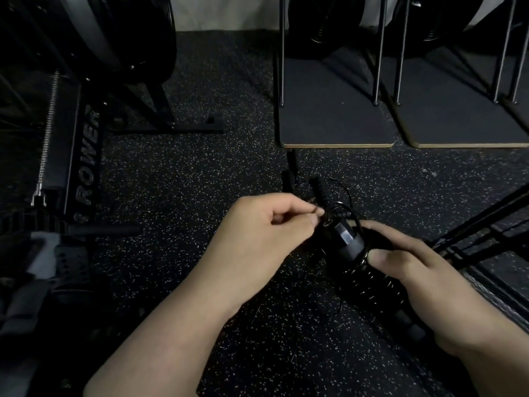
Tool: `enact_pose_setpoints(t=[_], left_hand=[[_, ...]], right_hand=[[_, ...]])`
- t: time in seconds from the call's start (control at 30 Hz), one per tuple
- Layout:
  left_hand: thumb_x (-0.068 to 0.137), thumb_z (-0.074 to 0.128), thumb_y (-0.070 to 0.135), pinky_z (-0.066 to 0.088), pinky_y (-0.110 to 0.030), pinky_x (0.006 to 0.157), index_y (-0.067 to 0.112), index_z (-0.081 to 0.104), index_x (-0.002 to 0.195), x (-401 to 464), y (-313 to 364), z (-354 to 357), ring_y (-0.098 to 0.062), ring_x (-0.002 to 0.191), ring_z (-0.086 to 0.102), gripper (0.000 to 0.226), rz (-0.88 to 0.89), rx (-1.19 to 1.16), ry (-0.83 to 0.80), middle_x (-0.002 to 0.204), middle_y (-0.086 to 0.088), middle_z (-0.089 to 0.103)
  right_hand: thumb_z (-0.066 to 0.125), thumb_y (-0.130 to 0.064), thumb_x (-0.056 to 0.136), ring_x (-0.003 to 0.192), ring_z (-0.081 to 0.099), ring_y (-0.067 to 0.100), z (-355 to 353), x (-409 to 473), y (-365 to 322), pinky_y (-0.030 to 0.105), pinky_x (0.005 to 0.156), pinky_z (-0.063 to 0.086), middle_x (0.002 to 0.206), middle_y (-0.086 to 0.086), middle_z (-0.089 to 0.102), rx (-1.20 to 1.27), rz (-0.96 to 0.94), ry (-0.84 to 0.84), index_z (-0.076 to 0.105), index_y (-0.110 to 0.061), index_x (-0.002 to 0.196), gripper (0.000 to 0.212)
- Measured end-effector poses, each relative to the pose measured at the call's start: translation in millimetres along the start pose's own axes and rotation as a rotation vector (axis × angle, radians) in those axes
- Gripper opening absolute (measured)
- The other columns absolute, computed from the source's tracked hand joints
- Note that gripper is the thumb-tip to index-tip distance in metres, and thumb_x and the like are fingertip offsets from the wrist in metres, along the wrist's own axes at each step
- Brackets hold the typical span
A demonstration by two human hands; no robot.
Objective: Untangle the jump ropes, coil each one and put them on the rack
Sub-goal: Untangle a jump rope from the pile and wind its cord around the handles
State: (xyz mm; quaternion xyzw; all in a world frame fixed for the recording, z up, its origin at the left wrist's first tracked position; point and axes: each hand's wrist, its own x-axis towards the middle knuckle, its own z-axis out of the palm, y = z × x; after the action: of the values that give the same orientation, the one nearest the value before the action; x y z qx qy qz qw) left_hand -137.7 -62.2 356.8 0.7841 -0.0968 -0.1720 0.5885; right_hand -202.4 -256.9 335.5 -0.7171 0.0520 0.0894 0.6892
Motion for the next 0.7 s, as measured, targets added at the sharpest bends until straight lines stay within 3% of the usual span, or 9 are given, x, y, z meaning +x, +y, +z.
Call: enact_pose_setpoints(t=[0.13,0.3,0.4,0.53,0.63,0.7], left_hand=[[0.084,0.072,0.016,0.055,-0.05,0.089,0.031,0.077,0.088,0.7,-1.9,-5.3,-0.011,0.073,0.06,0.016,-0.01,0.02,-0.041,0.085,-0.002,0.074],[0.084,0.075,0.01,0.057,-0.055,0.082,0.03,0.073,0.084,0.9,-6.2,-3.8,-0.027,0.075,0.067,0.02,0.036,0.079,-0.021,0.082,0.001,0.074],[0.088,0.073,0.01,0.058,-0.054,0.076,0.032,0.073,0.085,0.7,-8.7,-6.3,-0.029,0.072,0.067,0.022,0.048,0.122,-0.023,0.081,0.003,0.074],[0.092,0.071,0.018,0.055,-0.038,0.068,0.034,0.068,0.085,1.3,-10.3,-14.0,-0.008,0.069,0.061,0.018,0.107,0.331,-0.078,0.085,0.017,0.066],[0.098,0.063,0.022,0.047,-0.022,0.074,0.037,0.059,0.09,0.7,-8.7,-16.2,0.0,0.084,0.054,0.018,0.183,0.609,-0.15,0.101,0.023,0.052],[0.104,0.054,0.024,0.048,-0.021,0.08,0.038,0.051,0.098,-0.8,-9.4,-15.7,0.002,0.092,0.052,0.016,0.159,0.688,-0.218,0.106,0.025,0.045]], right_hand=[[0.063,-0.053,0.06,0.093,0.076,0.016,1.1,0.5,-0.1,0.02,0.077,0.058,0.102,-0.002,0.079,-0.028,-0.001,-0.044,0.074,-0.053,0.104,0.045],[0.065,-0.051,0.058,0.076,0.075,0.012,4.4,1.5,-2.1,0.012,0.063,0.054,0.092,0.0,0.08,-0.014,-0.003,-0.051,0.076,-0.052,0.098,0.041],[0.069,-0.037,0.063,0.053,0.067,0.003,6.5,1.4,-6.3,0.008,0.046,0.045,0.067,-0.003,0.074,0.027,0.032,-0.044,0.077,-0.048,0.092,0.032],[0.062,-0.055,0.051,0.084,0.074,-0.001,7.3,2.5,-6.3,0.005,0.065,0.049,0.091,-0.018,0.079,-0.033,0.047,-0.012,0.072,-0.064,0.088,0.039],[0.061,-0.058,0.049,0.085,0.071,-0.01,8.6,2.8,-6.2,0.001,0.064,0.046,0.091,-0.03,0.075,-0.075,0.098,0.002,0.068,-0.07,0.084,0.037],[0.066,-0.052,0.052,0.083,0.068,-0.016,9.4,3.2,-8.2,-0.001,0.063,0.044,0.086,-0.036,0.072,-0.079,0.119,0.007,0.066,-0.073,0.08,0.035]])
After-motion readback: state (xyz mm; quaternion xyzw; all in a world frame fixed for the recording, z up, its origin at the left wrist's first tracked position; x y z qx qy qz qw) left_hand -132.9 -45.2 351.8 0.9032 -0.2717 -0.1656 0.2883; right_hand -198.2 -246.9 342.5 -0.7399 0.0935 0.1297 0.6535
